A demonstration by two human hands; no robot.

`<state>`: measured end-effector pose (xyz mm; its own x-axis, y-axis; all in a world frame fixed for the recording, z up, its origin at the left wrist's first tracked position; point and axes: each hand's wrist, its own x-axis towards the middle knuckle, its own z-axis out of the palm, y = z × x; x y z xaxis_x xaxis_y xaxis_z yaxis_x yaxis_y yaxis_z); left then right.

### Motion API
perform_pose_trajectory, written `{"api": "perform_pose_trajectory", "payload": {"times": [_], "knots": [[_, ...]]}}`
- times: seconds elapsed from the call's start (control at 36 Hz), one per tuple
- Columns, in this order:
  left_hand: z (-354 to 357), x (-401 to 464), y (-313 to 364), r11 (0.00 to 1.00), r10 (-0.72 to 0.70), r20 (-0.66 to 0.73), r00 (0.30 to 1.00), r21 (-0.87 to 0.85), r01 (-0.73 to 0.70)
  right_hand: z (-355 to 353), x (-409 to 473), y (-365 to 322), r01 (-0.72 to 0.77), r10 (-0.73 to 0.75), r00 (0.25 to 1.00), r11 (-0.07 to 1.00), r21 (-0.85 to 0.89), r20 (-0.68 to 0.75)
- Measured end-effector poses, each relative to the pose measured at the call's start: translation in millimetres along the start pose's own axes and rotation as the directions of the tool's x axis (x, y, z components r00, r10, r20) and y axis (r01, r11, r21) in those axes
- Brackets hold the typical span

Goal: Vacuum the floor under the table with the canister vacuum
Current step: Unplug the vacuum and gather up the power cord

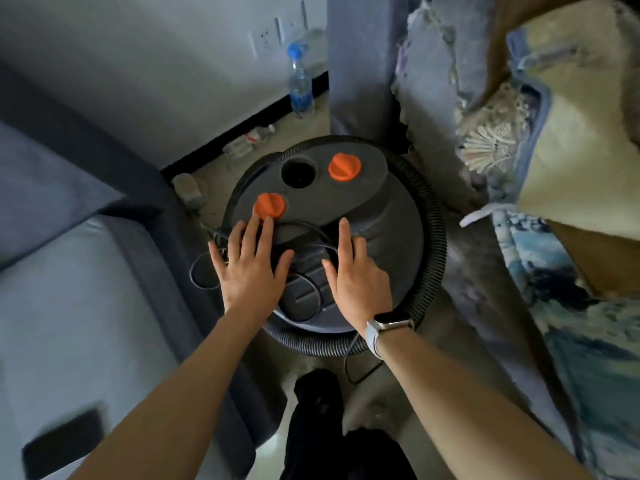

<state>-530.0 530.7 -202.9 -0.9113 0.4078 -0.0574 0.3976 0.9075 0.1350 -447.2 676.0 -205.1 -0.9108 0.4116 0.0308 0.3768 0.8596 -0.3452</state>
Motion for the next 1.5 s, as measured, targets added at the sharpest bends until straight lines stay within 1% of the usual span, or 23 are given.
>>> {"api": "perform_pose_trajectory", "payload": {"times": [0.11, 0.22, 0.28, 0.42, 0.53, 0.69, 0.81, 1.0, 1.11, 1.19, 1.28, 1.36, 1.42, 1.44, 1.5], "knots": [[-6, 42, -17, 0.999, -0.025, 0.013, 1.0, -0.026, 0.025, 8, 44, -18, 0.03, -0.03, 1.0, 0.999, -0.021, -0.007], [-19, 88, -42, 1.0, -0.003, 0.037, 0.999, -0.018, 0.004, 19, 85, -44, 0.008, -0.008, 1.0, 0.999, -0.036, -0.012], [-24, 108, -54, 1.0, 0.004, 0.067, 0.998, -0.001, -0.004, 24, 102, -58, 0.007, -0.008, 1.0, 1.0, -0.021, -0.006], [-30, 149, -82, 1.0, -0.015, 0.065, 0.998, -0.01, 0.016, 36, 140, -85, 0.013, -0.013, 1.0, 1.0, -0.007, 0.017], [-31, 166, -96, 0.998, -0.06, 0.033, 0.998, -0.014, 0.06, 41, 167, -93, 0.052, -0.052, 0.999, 0.999, -0.011, 0.017], [-31, 190, -102, 0.983, -0.184, 0.003, 0.983, -0.026, 0.184, 46, 203, -101, 0.143, -0.143, 0.989, 0.989, 0.024, 0.03], [-32, 203, -107, 0.974, -0.225, -0.013, 0.974, -0.009, 0.225, 49, 224, -106, 0.183, -0.184, 0.982, 0.983, 0.029, 0.05], [-41, 236, -124, 0.956, -0.295, 0.064, 0.953, 0.024, 0.294, 55, 262, -127, 0.228, -0.231, 0.968, 0.973, 0.04, 0.095], [-46, 256, -133, 0.942, -0.335, 0.109, 0.936, 0.016, 0.335, 59, 283, -141, 0.239, -0.241, 0.967, 0.971, 0.033, 0.08], [-45, 269, -139, 0.937, -0.345, 0.117, 0.931, -0.005, 0.348, 63, 295, -145, 0.244, -0.245, 0.968, 0.969, 0.032, 0.051], [-44, 275, -139, 0.931, -0.358, 0.107, 0.928, -0.031, 0.363, 61, 299, -145, 0.256, -0.259, 0.964, 0.966, 0.043, 0.068], [-44, 275, -138, 0.933, -0.351, 0.1, 0.931, -0.048, 0.357, 64, 299, -144, 0.253, -0.255, 0.966, 0.967, 0.038, 0.047], [-43, 275, -139, 0.932, -0.353, 0.108, 0.929, -0.041, 0.359, 67, 300, -142, 0.248, -0.251, 0.966, 0.967, 0.058, 0.061], [-44, 274, -139, 0.93, -0.355, 0.114, 0.928, -0.054, 0.362, 62, 298, -144, 0.238, -0.246, 0.965, 0.968, 0.083, 0.093], [-44, 274, -138, 0.931, -0.354, 0.115, 0.928, -0.056, 0.362, 52, 300, -143, 0.23, -0.262, 0.95, 0.955, 0.189, 0.171]]}}
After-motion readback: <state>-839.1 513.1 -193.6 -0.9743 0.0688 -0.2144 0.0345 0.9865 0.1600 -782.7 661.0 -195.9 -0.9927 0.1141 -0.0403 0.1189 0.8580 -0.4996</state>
